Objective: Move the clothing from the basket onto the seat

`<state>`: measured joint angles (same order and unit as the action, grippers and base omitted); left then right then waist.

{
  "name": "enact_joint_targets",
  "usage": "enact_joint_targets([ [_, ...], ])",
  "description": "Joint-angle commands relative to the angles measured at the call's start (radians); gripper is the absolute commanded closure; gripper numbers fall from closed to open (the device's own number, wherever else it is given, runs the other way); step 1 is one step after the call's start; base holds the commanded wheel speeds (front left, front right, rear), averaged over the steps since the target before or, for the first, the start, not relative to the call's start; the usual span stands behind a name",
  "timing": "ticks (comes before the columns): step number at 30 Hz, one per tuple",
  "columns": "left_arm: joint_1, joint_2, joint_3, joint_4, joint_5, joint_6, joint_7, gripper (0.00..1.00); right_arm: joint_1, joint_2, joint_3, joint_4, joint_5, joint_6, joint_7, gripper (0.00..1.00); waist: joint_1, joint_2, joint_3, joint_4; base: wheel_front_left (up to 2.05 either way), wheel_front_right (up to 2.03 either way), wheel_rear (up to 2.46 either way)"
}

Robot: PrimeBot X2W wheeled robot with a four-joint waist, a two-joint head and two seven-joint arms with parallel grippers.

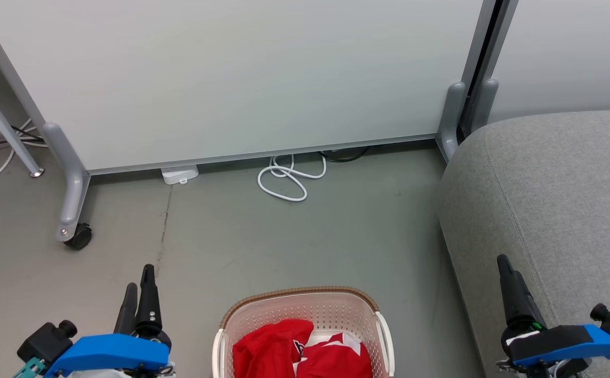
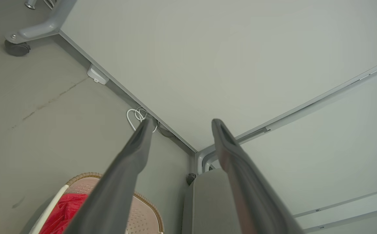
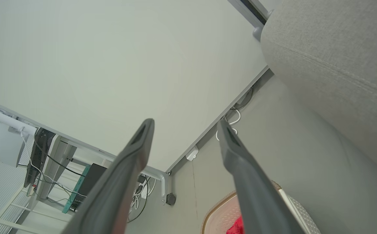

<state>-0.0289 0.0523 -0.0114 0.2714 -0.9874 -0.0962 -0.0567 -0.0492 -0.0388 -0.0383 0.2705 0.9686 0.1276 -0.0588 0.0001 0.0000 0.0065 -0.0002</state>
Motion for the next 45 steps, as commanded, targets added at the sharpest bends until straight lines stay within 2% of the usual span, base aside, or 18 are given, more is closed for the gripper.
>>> enact_joint_targets([
  [1, -0.031, 0.008, -0.007, -0.015, 0.044, 0.005, -0.012, 0.00, -0.020, -0.007, 0.003, -0.017, -0.040, 0.002, -0.010, 0.00, -0.0001, 0.0000, 0.000, 0.000, 0.00, 0.00, 0.00],
  [12, -0.037, 0.026, -0.045, -0.014, 0.224, 0.001, -0.047, 0.00, -0.021, -0.009, 0.012, -0.025, -0.241, 0.003, -0.046, 0.00, -0.0001, 0.0000, 0.003, 0.002, 0.00, 0.00, 0.00],
  [32, -0.036, 0.032, -0.069, -0.003, 0.446, -0.001, -0.100, 0.00, -0.023, -0.011, 0.024, -0.022, -0.455, 0.003, -0.099, 0.00, -0.0001, 0.0000, 0.001, 0.006, 0.00, 0.00, 0.00],
  [45, -0.037, 0.026, -0.074, 0.021, 0.544, -0.003, -0.132, 0.00, -0.022, -0.012, 0.041, -0.016, -0.575, 0.003, -0.127, 0.00, -0.0001, 0.0000, -0.001, 0.009, 0.00, 0.00, 0.00],
])
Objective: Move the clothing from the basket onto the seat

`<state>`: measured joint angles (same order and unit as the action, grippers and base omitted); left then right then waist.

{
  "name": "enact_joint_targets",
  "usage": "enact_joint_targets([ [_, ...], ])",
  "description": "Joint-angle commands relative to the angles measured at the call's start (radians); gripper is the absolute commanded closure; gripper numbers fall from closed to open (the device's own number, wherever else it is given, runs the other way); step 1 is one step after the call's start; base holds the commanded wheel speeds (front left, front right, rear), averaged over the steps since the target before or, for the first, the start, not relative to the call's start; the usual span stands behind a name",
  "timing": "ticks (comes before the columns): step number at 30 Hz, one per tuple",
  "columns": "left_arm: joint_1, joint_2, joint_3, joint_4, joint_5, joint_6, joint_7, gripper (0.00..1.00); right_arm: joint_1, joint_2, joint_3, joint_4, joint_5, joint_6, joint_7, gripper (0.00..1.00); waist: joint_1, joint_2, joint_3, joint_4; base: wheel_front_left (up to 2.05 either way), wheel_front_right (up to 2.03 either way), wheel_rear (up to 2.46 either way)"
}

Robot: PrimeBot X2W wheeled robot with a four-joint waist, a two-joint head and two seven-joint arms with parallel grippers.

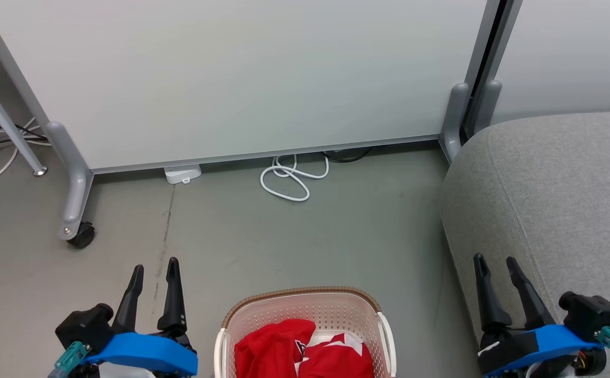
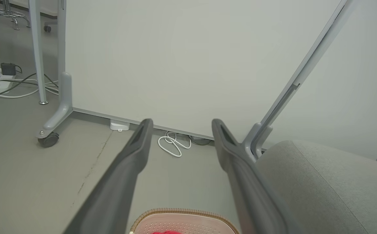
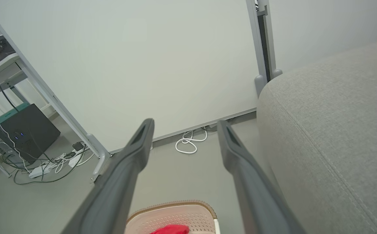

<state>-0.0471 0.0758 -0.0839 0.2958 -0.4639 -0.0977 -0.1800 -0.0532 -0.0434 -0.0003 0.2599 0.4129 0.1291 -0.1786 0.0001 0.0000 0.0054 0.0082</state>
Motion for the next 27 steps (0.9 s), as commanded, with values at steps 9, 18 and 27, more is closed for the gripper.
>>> enact_joint_targets([
  [9, -0.027, -0.003, -0.003, 0.016, 0.058, -0.011, -0.029, 0.00, -0.021, -0.008, 0.009, -0.003, -0.096, 0.002, -0.024, 0.00, -0.0001, 0.0000, 0.003, 0.004, 0.00, 0.00, 0.00],
  [18, -0.026, -0.009, 0.000, 0.032, 0.094, -0.015, -0.048, 0.00, -0.022, -0.008, 0.014, -0.002, -0.167, 0.002, -0.041, 0.00, -0.0001, 0.0000, 0.001, 0.002, 0.00, 0.00, 0.00],
  [27, -0.021, -0.011, -0.001, 0.039, 0.144, -0.017, -0.064, 0.00, -0.010, -0.009, 0.018, -0.012, -0.235, 0.002, -0.049, 0.00, -0.0001, 0.0000, -0.003, -0.001, 0.00, 0.00, 0.00],
])
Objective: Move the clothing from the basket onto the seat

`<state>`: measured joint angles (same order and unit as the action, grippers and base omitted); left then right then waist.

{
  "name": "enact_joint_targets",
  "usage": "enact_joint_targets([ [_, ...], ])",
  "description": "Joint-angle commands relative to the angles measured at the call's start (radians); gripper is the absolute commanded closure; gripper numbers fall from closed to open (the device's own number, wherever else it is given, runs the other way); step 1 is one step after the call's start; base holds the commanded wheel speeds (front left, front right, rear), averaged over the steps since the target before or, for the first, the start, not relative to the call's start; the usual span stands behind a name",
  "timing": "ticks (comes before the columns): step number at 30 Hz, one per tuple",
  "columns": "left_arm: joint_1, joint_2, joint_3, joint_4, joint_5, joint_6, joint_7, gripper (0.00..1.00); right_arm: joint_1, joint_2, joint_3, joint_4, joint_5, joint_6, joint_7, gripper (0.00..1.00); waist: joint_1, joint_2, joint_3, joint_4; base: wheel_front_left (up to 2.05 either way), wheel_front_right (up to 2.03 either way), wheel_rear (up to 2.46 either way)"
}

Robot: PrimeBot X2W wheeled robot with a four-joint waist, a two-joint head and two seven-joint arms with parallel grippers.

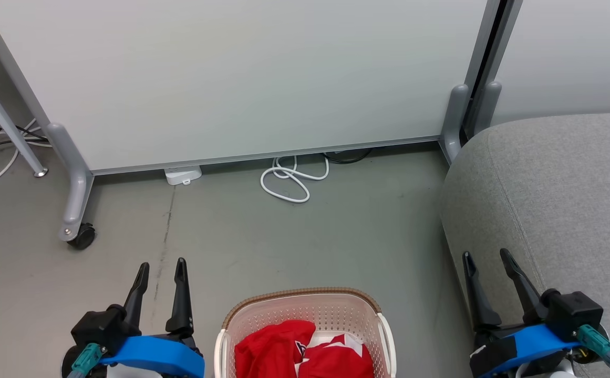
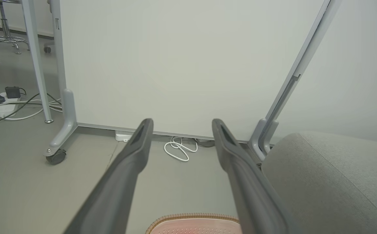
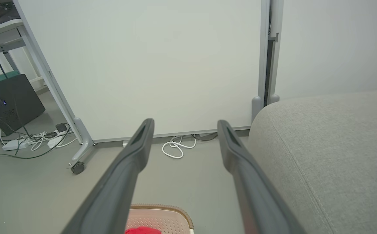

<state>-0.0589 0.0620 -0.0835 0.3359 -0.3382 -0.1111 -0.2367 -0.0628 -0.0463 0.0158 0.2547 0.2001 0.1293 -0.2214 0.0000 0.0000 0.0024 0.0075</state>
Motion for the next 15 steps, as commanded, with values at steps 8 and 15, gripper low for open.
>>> enact_joint_targets([
  [8, -0.004, 0.000, 0.001, 0.006, 0.061, -0.003, -0.024, 0.00, 0.001, -0.006, 0.006, -0.010, -0.075, 0.002, -0.018, 0.00, 0.0000, 0.0000, 0.001, 0.000, 0.00, 0.00, 0.00],
  [15, -0.008, -0.002, -0.001, 0.011, 0.082, -0.003, -0.030, 0.00, -0.004, -0.007, 0.003, -0.004, -0.101, 0.002, -0.025, 0.00, 0.0000, 0.0000, 0.003, 0.000, 0.00, 0.00, 0.00],
])
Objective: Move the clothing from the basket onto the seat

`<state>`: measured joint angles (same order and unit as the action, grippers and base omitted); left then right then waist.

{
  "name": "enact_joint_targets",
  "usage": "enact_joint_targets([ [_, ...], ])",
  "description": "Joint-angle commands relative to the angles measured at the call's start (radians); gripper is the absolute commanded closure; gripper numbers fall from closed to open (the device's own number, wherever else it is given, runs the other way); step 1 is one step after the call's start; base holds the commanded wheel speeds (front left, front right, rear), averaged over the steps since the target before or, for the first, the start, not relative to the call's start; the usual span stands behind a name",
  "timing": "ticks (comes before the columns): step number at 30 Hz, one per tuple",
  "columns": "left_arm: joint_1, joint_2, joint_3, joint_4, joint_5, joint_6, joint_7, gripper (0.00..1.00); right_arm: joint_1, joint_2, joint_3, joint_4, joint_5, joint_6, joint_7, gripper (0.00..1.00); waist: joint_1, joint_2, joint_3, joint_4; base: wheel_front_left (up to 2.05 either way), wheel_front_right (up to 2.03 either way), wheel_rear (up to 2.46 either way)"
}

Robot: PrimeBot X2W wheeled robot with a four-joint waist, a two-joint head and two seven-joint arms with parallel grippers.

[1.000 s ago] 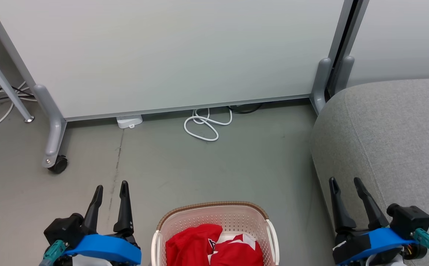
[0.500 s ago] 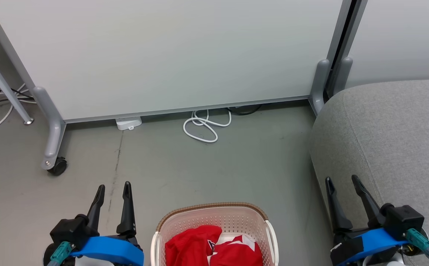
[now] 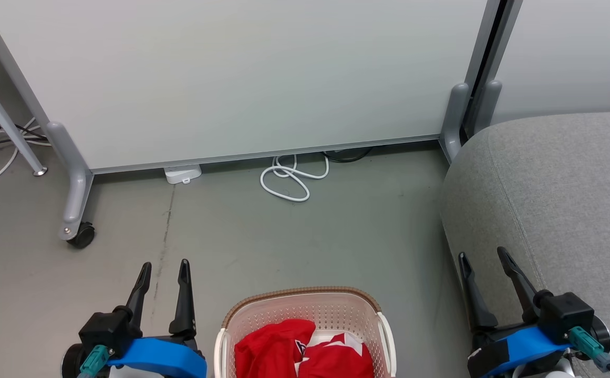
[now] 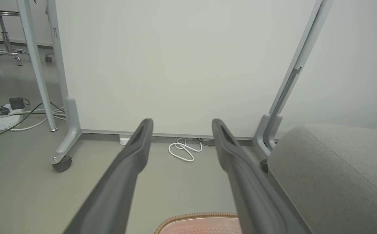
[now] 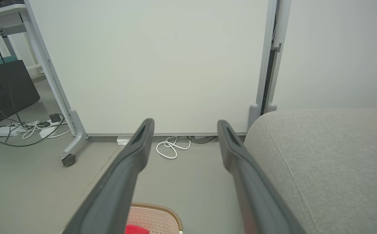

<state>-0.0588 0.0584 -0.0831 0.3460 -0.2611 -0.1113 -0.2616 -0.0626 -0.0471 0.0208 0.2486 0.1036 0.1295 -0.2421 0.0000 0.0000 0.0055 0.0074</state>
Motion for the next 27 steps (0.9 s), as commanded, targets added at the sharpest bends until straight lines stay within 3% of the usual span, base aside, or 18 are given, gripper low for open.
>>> enact_joint_targets([
  [1, -0.009, 0.001, -0.001, 0.001, 0.004, -0.003, -0.005, 0.00, -0.005, -0.006, -0.002, 0.003, -0.004, 0.002, -0.005, 0.00, 0.0000, 0.0000, 0.000, 0.000, 0.00, 0.00, 0.00],
  [14, -0.003, -0.002, 0.005, 0.005, -0.001, -0.006, -0.005, 0.00, -0.009, -0.006, 0.003, 0.011, 0.004, 0.002, -0.008, 0.00, 0.0000, 0.0000, -0.002, -0.002, 0.00, 0.00, 0.00],
  [27, -0.070, 0.018, -0.009, 0.153, -0.029, -0.011, 0.015, 0.00, -0.065, -0.005, 0.055, -0.018, 0.003, 0.002, -0.007, 0.00, 0.0000, 0.0000, 0.118, -0.127, 0.00, 0.00, 0.00],
])
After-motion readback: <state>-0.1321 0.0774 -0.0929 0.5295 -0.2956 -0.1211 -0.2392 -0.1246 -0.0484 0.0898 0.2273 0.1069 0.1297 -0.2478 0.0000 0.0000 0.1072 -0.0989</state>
